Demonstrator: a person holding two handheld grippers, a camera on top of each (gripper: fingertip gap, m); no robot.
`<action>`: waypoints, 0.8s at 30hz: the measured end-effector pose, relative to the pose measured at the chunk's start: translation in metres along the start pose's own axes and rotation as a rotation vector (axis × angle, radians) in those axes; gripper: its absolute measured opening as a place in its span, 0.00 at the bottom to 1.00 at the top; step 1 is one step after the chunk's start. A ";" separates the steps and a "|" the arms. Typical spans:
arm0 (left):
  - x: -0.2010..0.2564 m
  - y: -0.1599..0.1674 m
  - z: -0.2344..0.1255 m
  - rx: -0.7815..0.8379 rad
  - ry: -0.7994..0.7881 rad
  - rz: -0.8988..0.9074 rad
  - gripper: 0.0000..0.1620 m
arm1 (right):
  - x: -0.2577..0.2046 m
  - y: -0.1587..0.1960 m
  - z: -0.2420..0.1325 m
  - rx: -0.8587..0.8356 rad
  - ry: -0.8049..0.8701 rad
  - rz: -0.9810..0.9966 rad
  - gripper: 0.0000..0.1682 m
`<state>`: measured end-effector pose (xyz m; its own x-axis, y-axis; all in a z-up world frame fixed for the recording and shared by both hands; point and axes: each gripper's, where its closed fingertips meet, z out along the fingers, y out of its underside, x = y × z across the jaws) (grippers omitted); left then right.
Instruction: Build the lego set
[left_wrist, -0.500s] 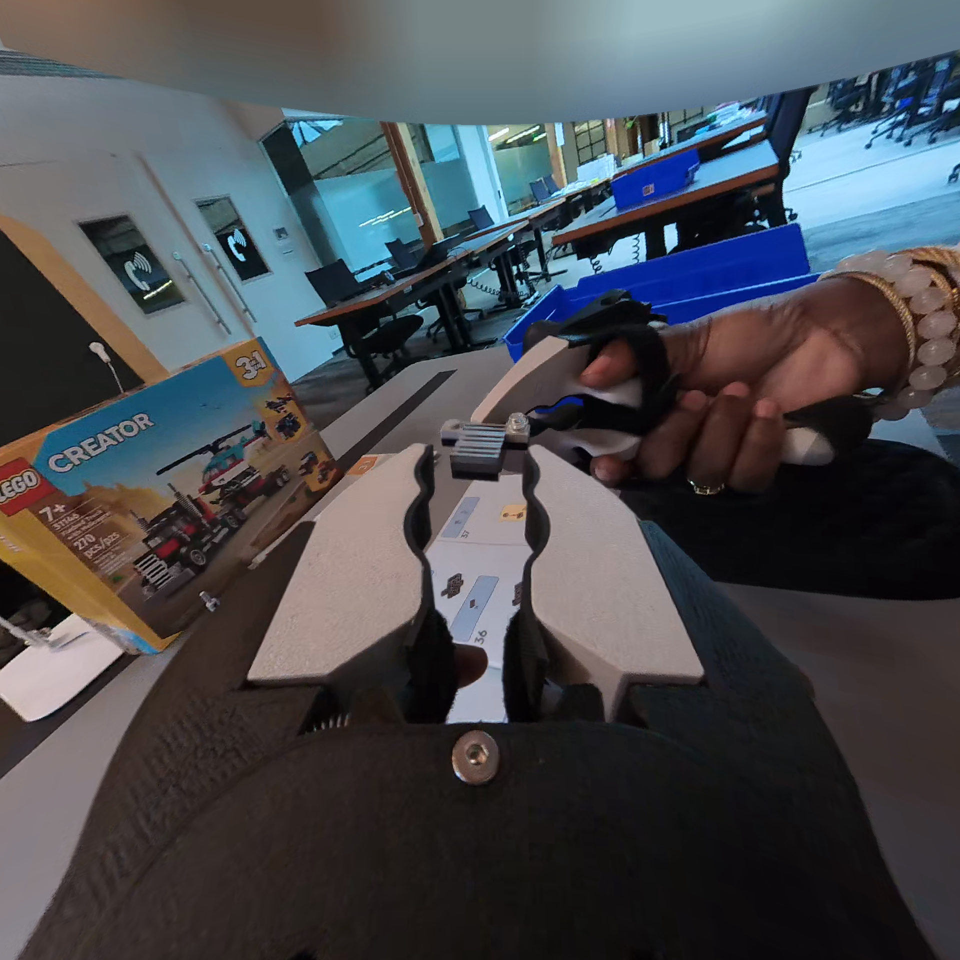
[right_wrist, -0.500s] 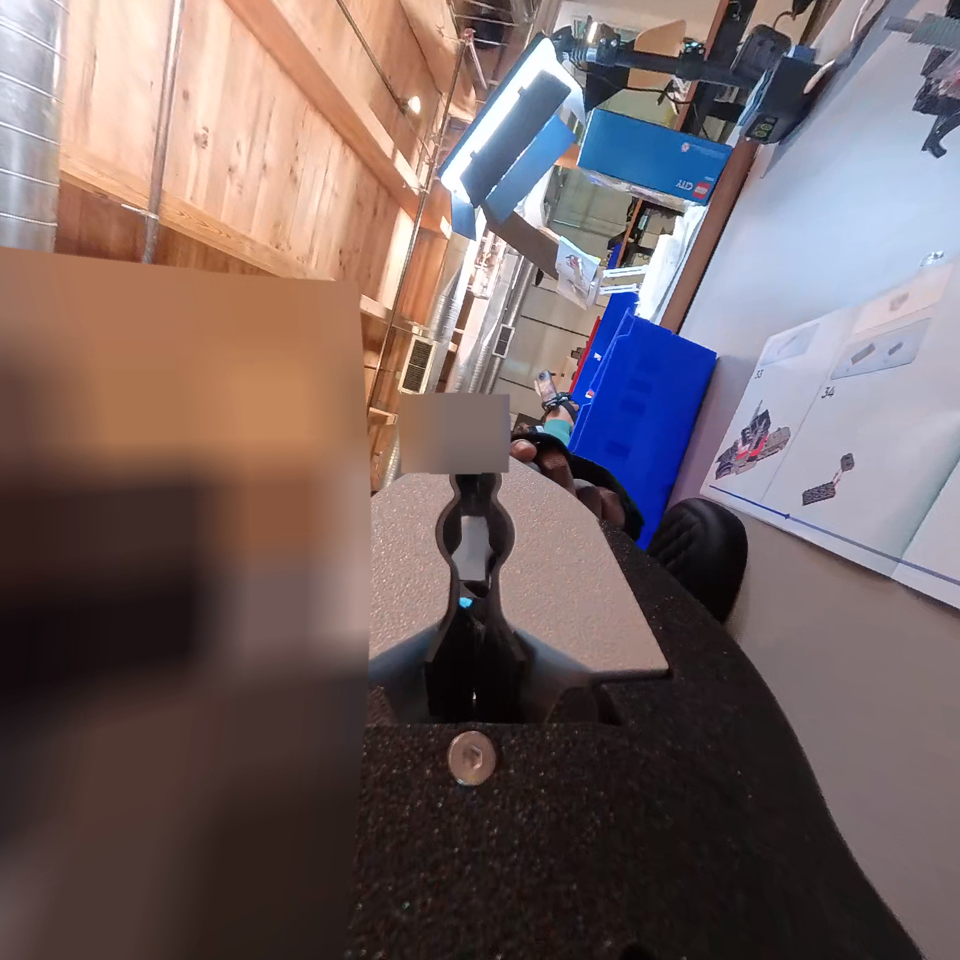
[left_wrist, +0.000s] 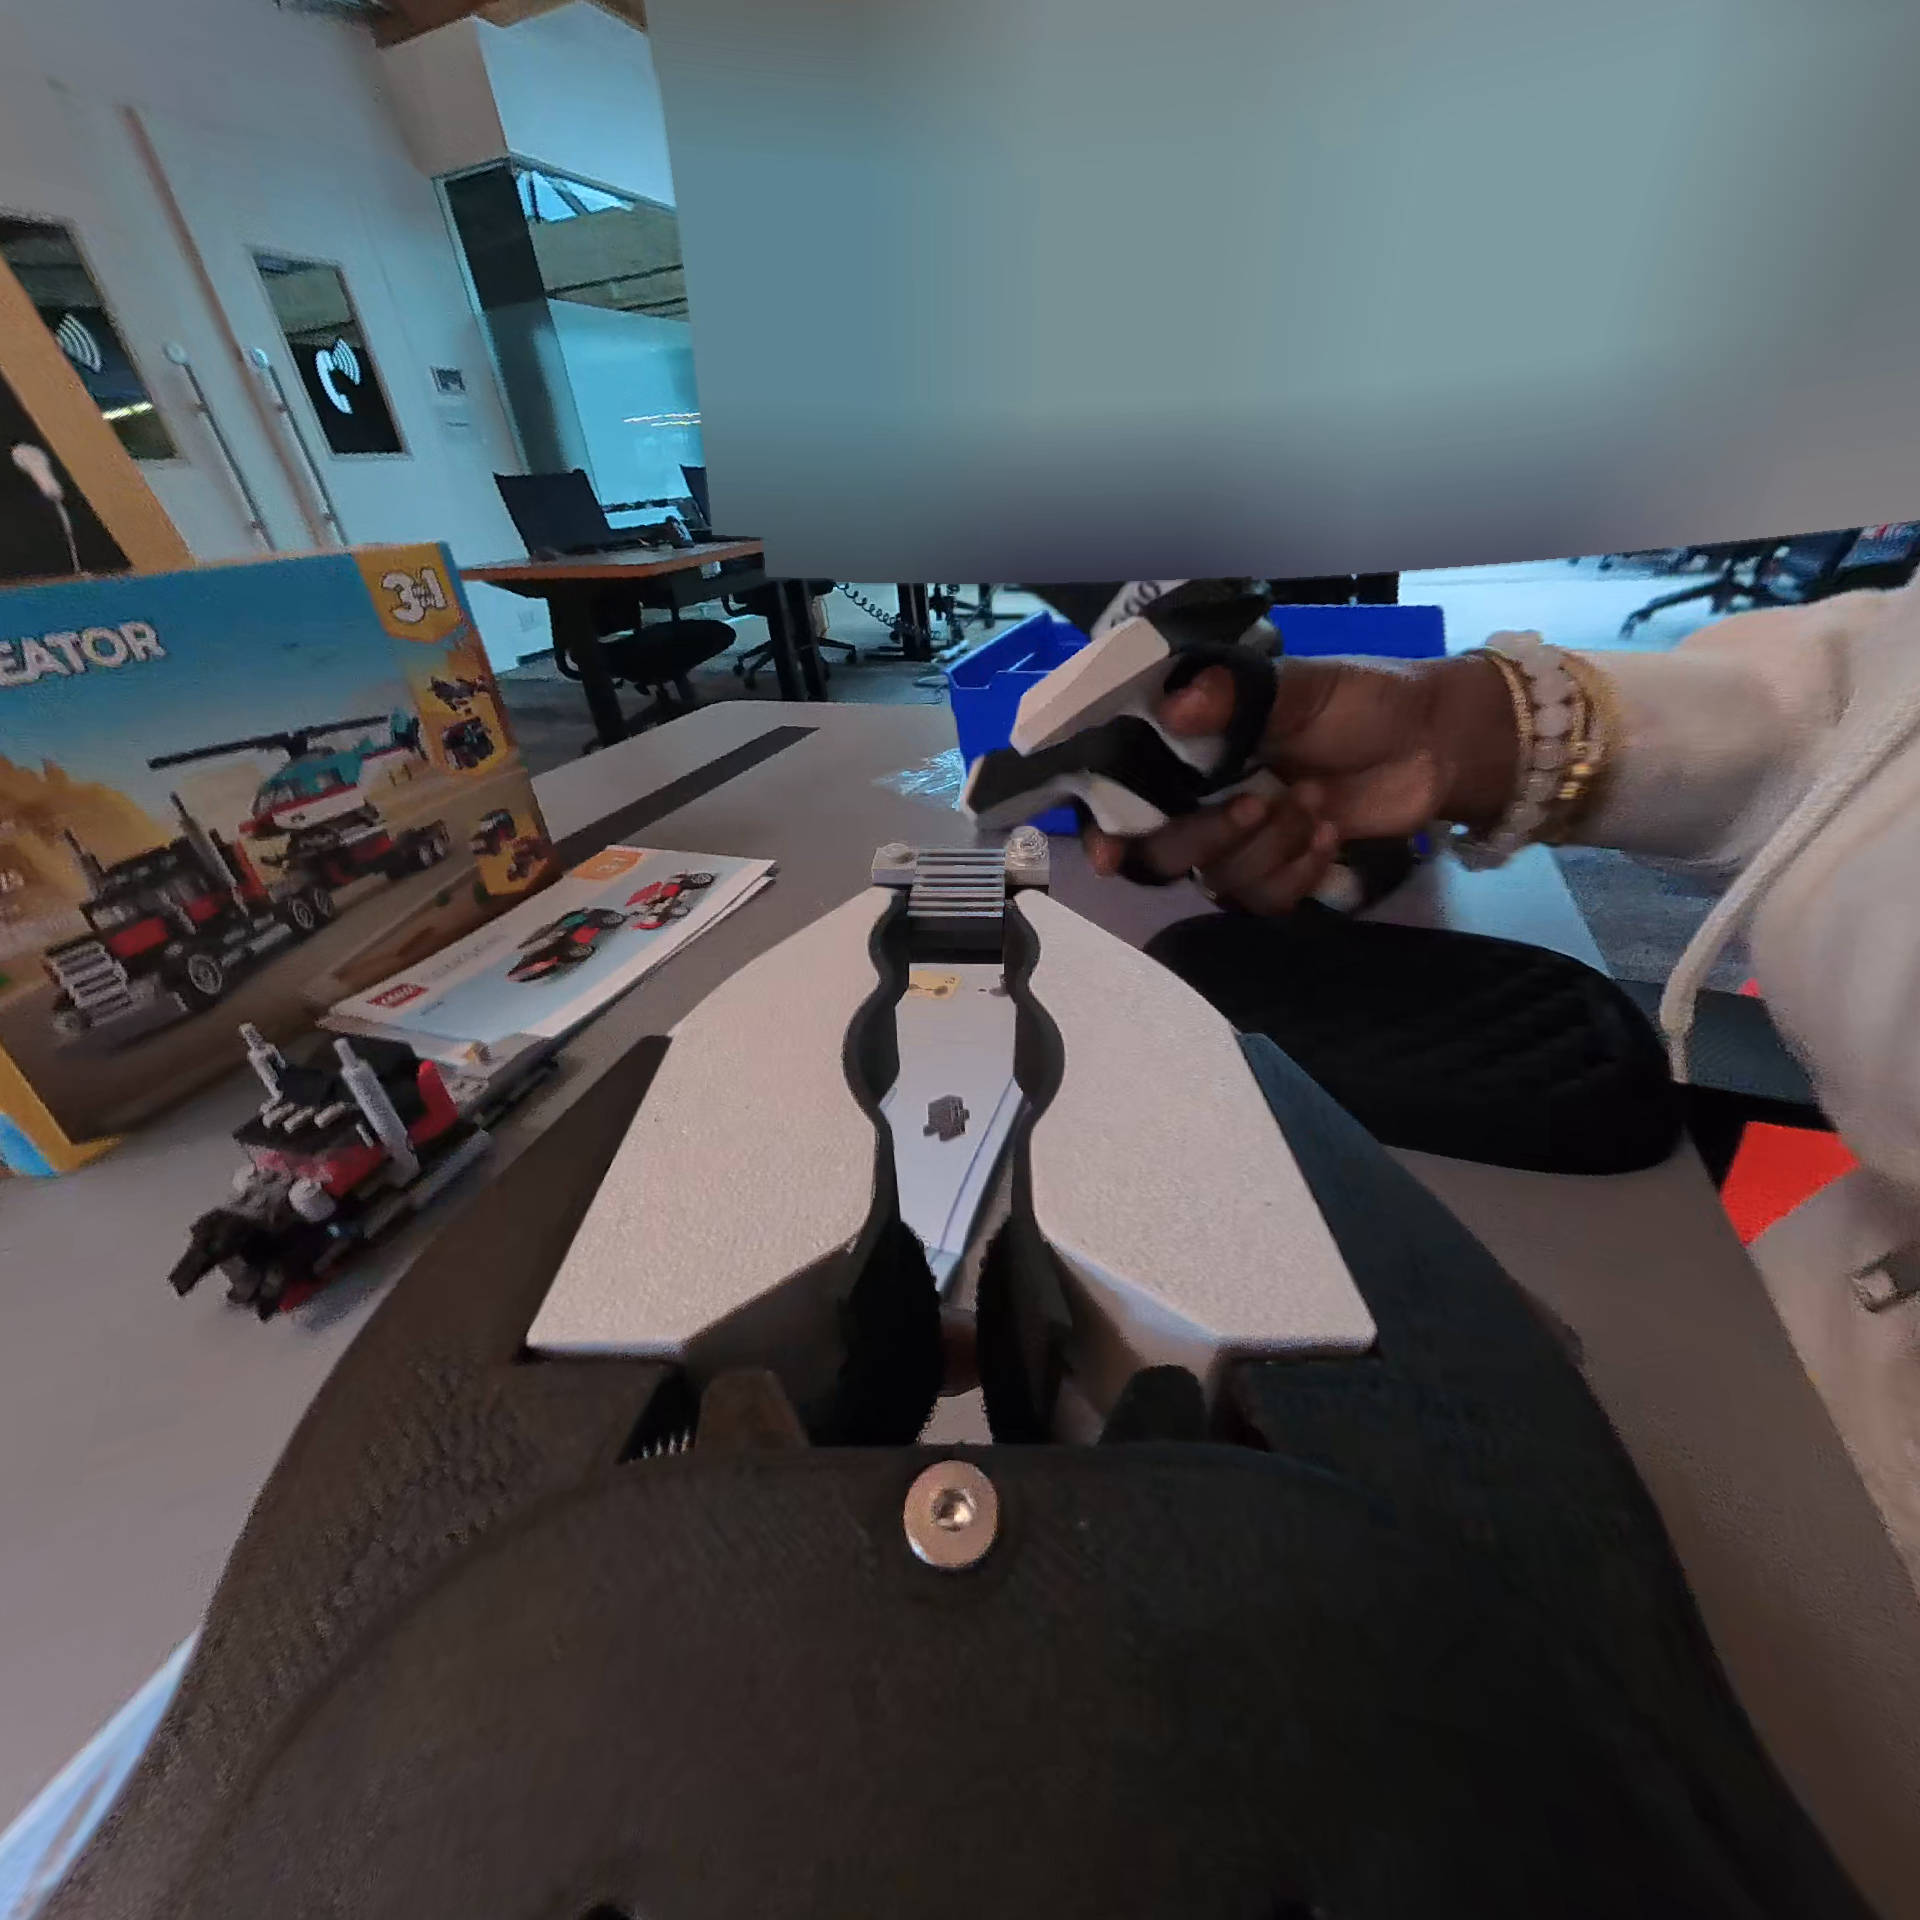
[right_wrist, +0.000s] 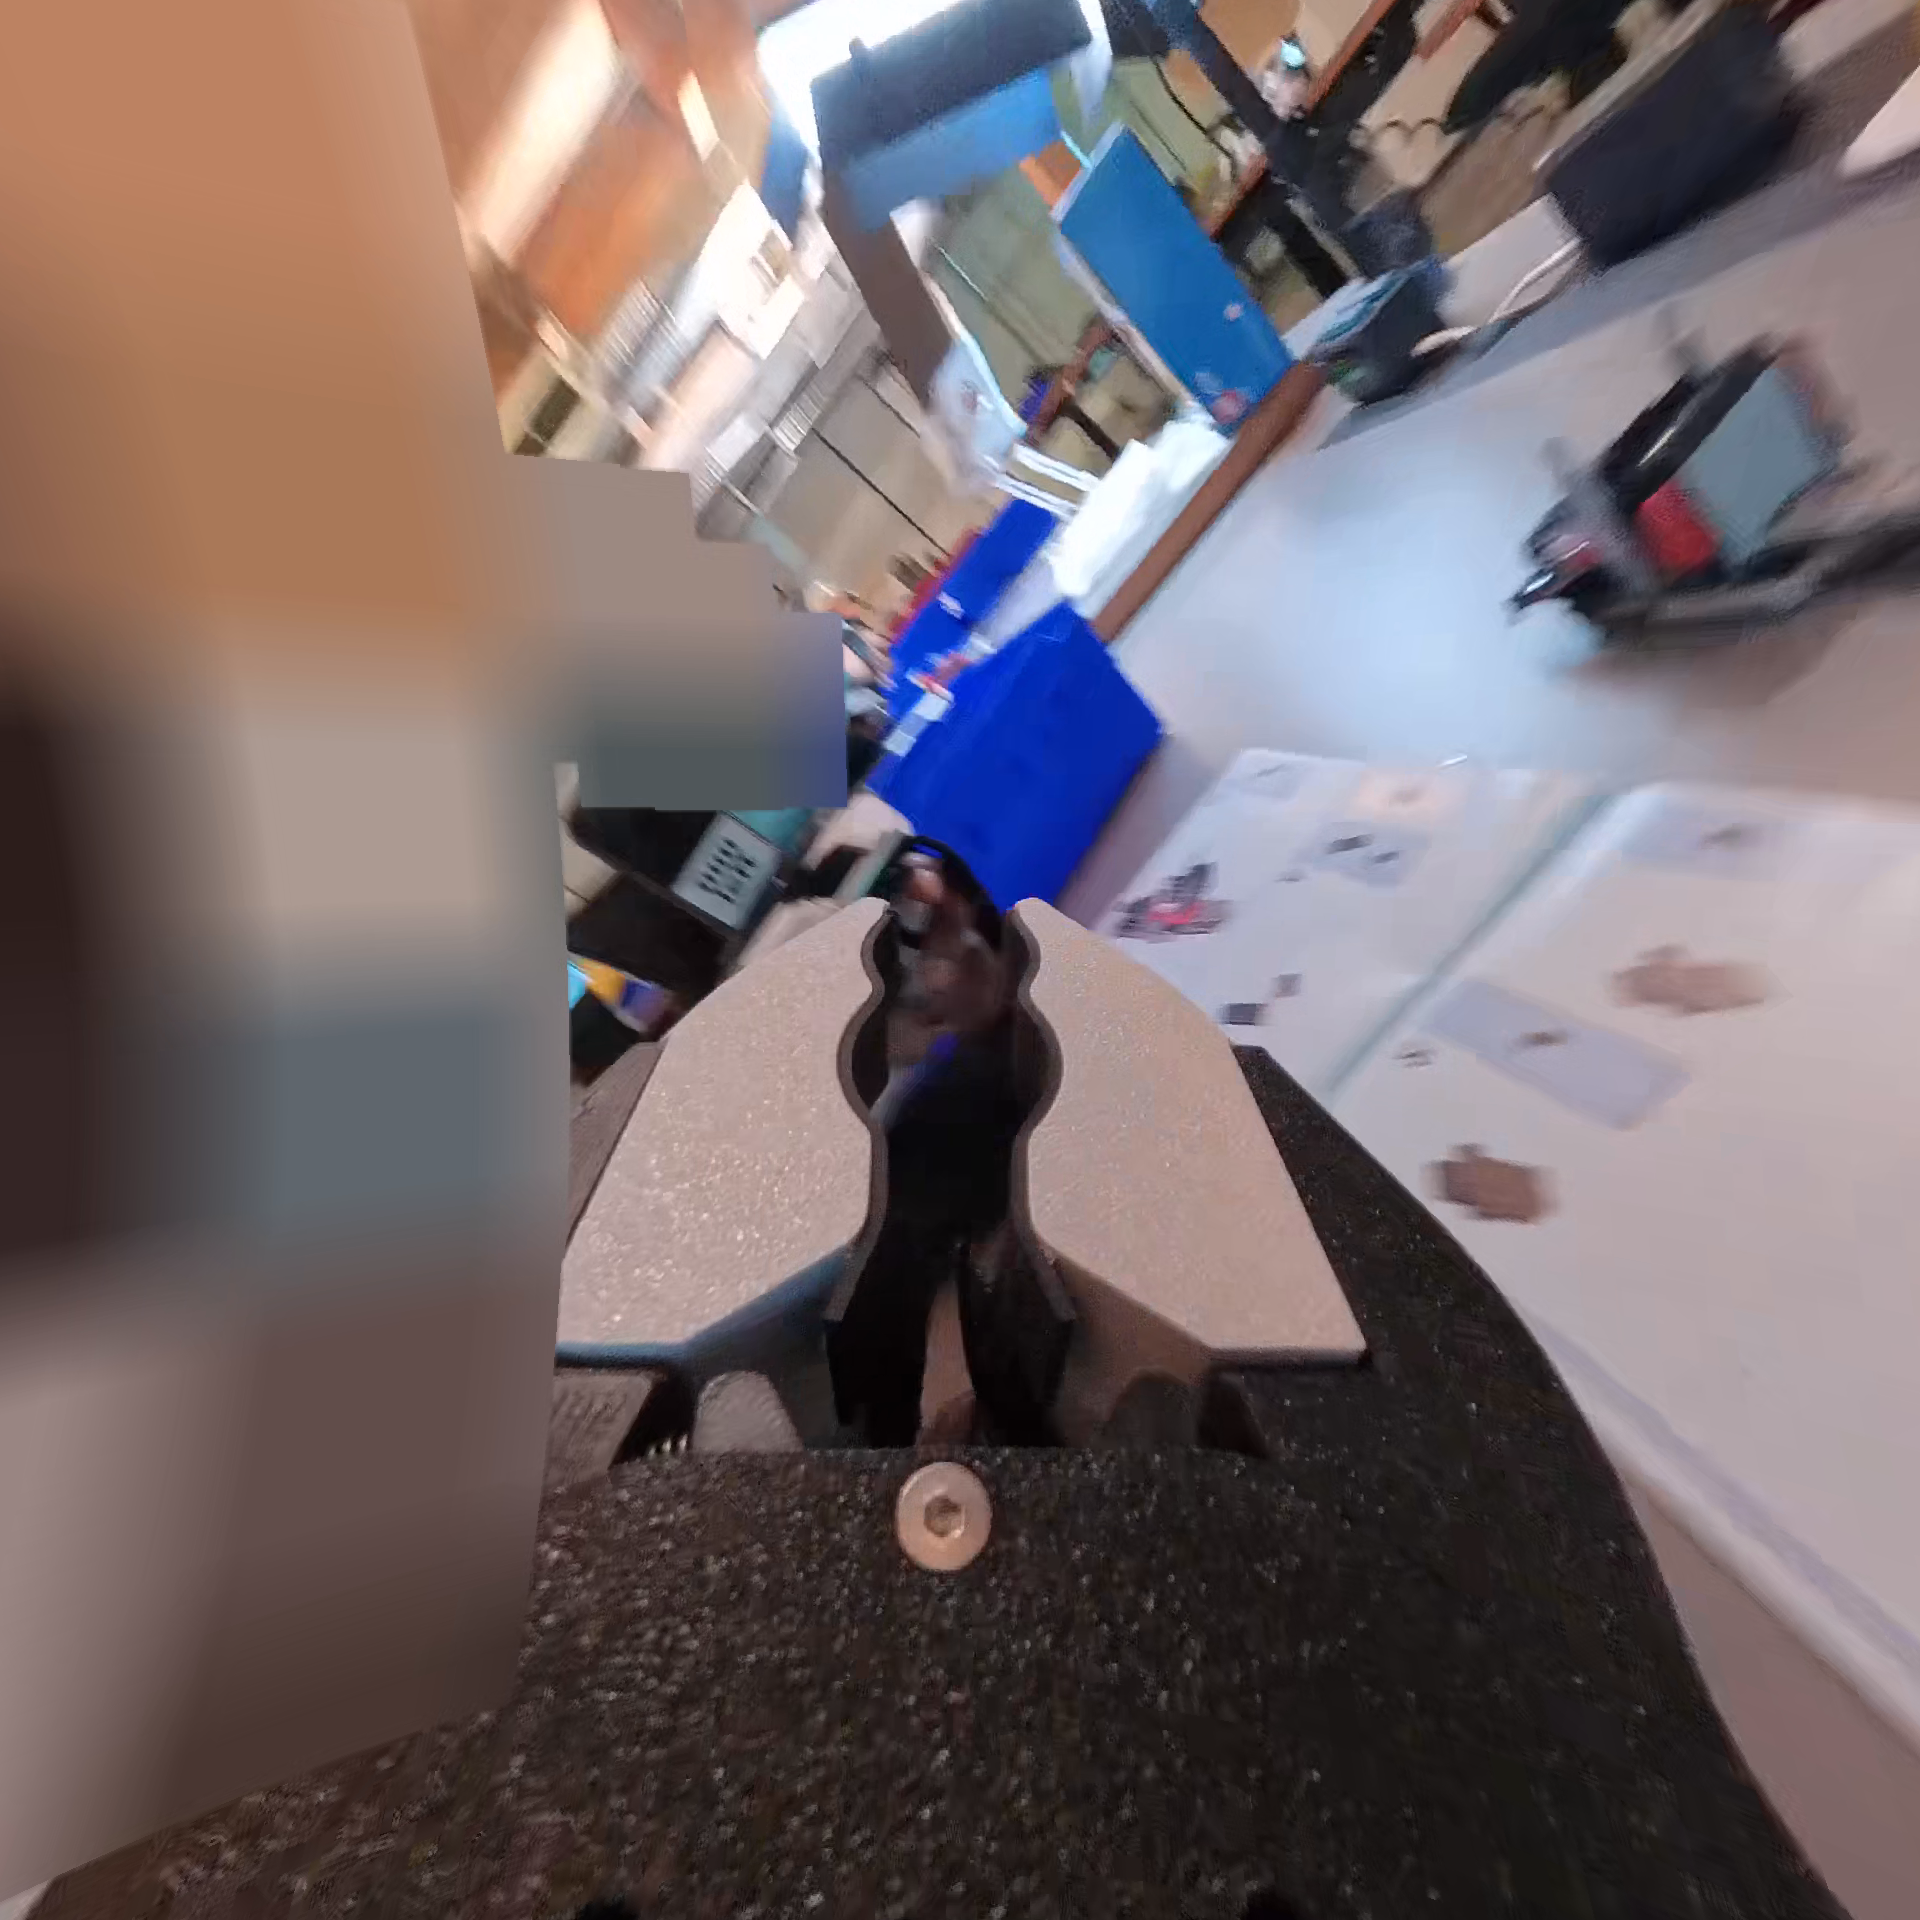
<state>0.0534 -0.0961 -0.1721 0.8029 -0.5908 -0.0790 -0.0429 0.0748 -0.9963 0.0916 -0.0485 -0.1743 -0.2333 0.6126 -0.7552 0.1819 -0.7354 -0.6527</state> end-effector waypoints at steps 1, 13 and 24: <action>-0.002 0.002 -0.004 0.006 0.004 -0.021 0.11 | 0.007 -0.003 -0.002 -0.052 0.049 -0.098 0.10; -0.001 0.007 -0.013 0.072 0.054 -0.098 0.11 | 0.138 0.010 0.112 -0.636 0.346 -0.717 0.07; 0.000 0.006 -0.014 0.081 0.082 -0.110 0.11 | 0.167 0.021 0.136 -0.723 0.399 -0.687 0.04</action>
<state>0.0449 -0.1070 -0.1790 0.7491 -0.6620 0.0251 0.0935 0.0681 -0.9933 -0.0740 -0.0010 -0.3064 -0.1960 0.9762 -0.0928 0.6831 0.0680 -0.7271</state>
